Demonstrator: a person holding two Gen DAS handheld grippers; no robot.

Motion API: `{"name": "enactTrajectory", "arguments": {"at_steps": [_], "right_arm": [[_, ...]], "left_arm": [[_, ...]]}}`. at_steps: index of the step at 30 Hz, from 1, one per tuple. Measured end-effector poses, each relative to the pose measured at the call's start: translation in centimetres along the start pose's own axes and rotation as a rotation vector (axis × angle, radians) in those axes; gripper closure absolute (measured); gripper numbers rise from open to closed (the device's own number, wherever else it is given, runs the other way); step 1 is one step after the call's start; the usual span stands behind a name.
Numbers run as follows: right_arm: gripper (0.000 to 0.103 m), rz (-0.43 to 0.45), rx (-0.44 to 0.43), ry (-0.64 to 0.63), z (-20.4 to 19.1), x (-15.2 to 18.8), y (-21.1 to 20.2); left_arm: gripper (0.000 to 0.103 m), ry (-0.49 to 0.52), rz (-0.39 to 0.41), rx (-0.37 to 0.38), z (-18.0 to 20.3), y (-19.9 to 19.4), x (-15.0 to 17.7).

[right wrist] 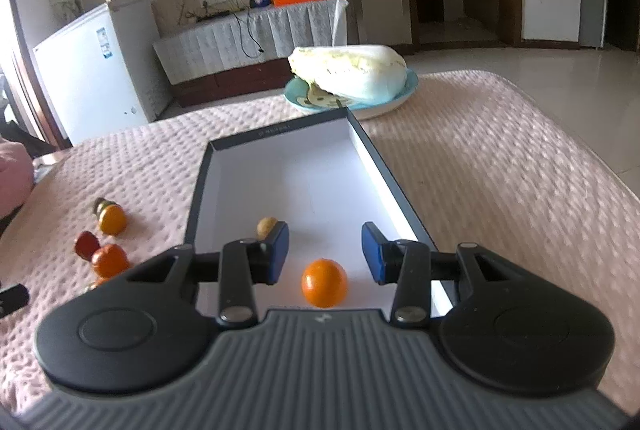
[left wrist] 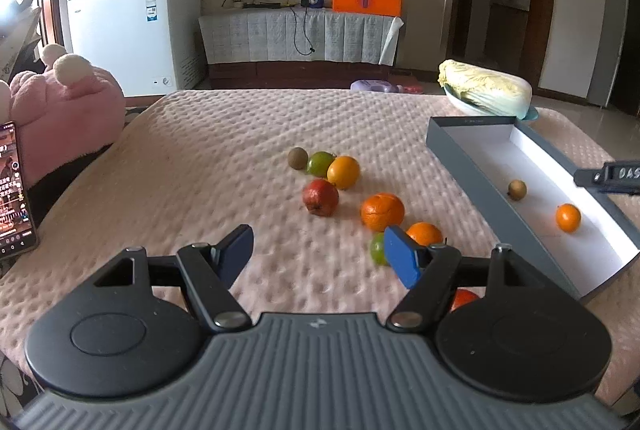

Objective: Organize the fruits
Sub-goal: 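Lower the orange into the box and open the right tool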

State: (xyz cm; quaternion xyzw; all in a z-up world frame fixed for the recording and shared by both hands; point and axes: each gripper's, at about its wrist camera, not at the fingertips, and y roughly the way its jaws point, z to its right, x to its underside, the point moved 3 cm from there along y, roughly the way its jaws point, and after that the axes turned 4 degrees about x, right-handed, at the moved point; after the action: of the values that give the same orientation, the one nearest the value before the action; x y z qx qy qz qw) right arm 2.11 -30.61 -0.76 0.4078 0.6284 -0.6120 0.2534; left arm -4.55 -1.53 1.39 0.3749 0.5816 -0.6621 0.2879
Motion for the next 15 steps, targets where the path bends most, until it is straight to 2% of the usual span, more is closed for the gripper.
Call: {"name": "enactTrajectory", "arguments": {"at_steps": [5,11,13,15], "right_arm": [[0.060,0.038,-0.121,-0.049,-2.0,0.1,-1.3],[0.062,0.001,-0.383,-0.256,-8.3,2.3,-3.0],[0.062,-0.035,-0.422,-0.348,-10.3,3.4,-3.2],[0.062,-0.079,-0.419,-0.424,-11.7,4.6,-2.8]], "left_arm": [[0.026,0.021,-0.007,-0.006,0.1,0.4,0.0],[0.026,0.011,-0.007,0.002,-0.3,0.5,0.0],[0.026,0.012,-0.004,0.005,-0.5,0.5,-0.1],[0.026,0.009,-0.005,0.004,-0.8,0.5,-0.1]]}}
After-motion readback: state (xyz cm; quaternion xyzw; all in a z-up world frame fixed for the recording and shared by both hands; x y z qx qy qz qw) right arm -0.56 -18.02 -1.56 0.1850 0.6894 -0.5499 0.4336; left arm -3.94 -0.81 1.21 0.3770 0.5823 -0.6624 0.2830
